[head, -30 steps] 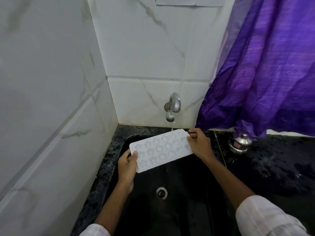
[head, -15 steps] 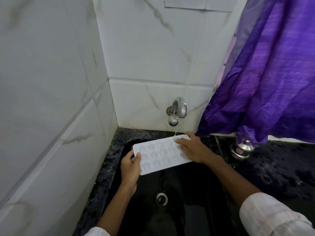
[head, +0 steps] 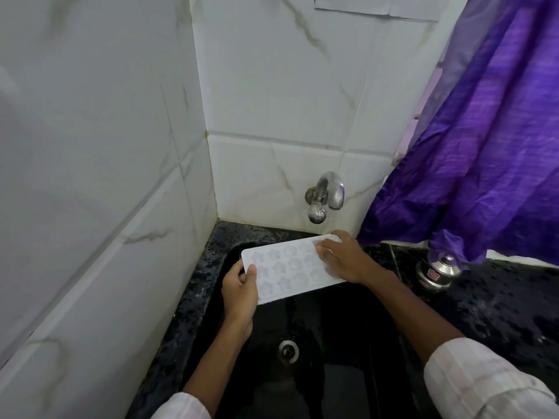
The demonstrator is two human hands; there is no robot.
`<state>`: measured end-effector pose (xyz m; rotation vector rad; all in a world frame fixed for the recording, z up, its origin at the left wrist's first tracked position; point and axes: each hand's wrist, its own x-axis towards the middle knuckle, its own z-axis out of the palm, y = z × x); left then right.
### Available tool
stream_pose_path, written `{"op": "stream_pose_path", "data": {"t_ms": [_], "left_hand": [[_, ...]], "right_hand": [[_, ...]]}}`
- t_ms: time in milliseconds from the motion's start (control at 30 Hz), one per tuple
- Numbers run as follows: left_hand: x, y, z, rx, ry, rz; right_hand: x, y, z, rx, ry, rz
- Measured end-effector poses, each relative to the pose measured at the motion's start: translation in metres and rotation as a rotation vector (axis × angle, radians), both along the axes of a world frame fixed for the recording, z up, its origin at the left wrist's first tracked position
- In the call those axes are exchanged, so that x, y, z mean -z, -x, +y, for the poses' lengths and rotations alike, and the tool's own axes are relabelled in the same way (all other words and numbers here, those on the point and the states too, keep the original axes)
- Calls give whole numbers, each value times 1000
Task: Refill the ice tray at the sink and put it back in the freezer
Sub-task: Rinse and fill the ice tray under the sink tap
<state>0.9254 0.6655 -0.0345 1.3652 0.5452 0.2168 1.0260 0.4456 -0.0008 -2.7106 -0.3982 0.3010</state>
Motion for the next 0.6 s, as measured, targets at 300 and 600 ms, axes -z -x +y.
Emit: {"op": "stream_pose_path", "data": {"t_ms": [300, 600], "left_hand": [[-10, -6, 4, -23, 24, -29], [-25, -19, 9, -56, -3, -63]], "right_hand": [[-11, -4, 0, 4, -144, -46], [-13, 6, -9, 15, -273, -183]]}}
